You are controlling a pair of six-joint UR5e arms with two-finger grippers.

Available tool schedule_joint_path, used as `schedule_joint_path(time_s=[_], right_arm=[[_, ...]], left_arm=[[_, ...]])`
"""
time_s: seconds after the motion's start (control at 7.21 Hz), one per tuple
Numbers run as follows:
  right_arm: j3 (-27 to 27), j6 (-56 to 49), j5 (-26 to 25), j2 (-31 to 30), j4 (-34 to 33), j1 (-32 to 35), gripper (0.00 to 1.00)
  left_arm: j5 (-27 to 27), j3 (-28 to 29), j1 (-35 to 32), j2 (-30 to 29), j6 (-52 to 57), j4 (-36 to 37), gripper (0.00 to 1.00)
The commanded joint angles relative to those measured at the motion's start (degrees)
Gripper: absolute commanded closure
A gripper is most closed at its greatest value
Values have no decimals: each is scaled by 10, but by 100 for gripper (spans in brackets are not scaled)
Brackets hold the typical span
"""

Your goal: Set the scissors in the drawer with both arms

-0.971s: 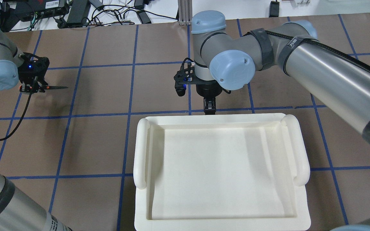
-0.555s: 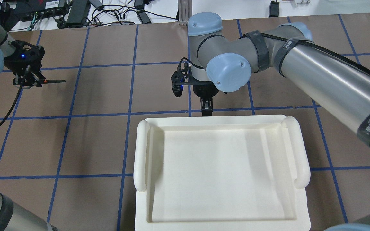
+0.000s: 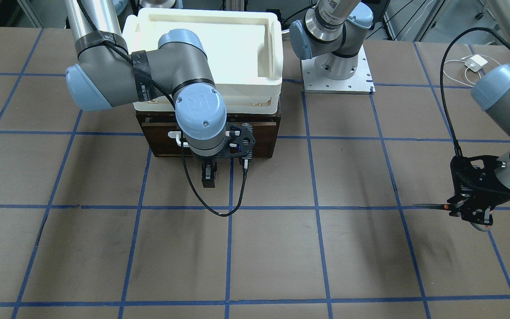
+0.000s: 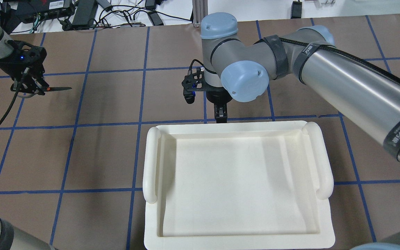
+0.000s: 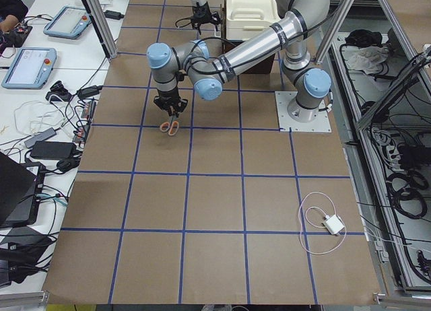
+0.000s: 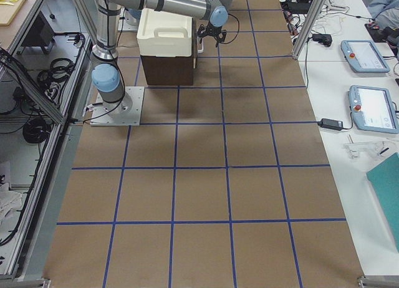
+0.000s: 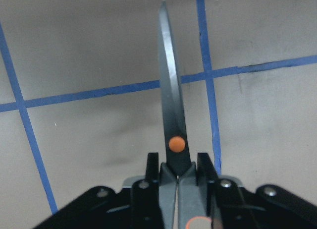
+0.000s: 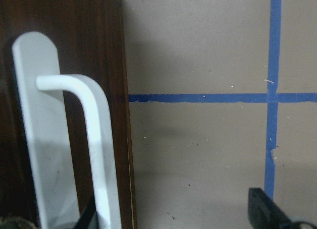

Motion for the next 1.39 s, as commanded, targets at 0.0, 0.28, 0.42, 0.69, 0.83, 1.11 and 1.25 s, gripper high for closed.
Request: schedule_joint_path(time_s=[0.0, 0.28, 0.42, 0.69, 0.83, 1.11, 1.25], right_arm=[[8, -7, -2, -1, -7, 0, 0], [10, -7, -8, -1, -9, 0, 0], [10, -7, -8, 0, -11, 0, 0], [4, -9, -8, 0, -20, 0, 0], [4, -21, -8, 0, -28, 0, 0], [2, -31, -8, 5, -60, -2, 0], [2, -32, -8, 14, -72, -3, 0]], left_arm=[[3, 0, 1, 0, -1, -14, 100], [9, 1, 1, 2, -1, -20, 100], [9, 1, 2, 2, -1, -21, 100], [9, 0, 2, 2, -1, -21, 100], [9, 0, 2, 2, -1, -20, 100], [9, 0, 2, 1, -1, -20, 100], [9, 0, 2, 0, -1, -20, 100]])
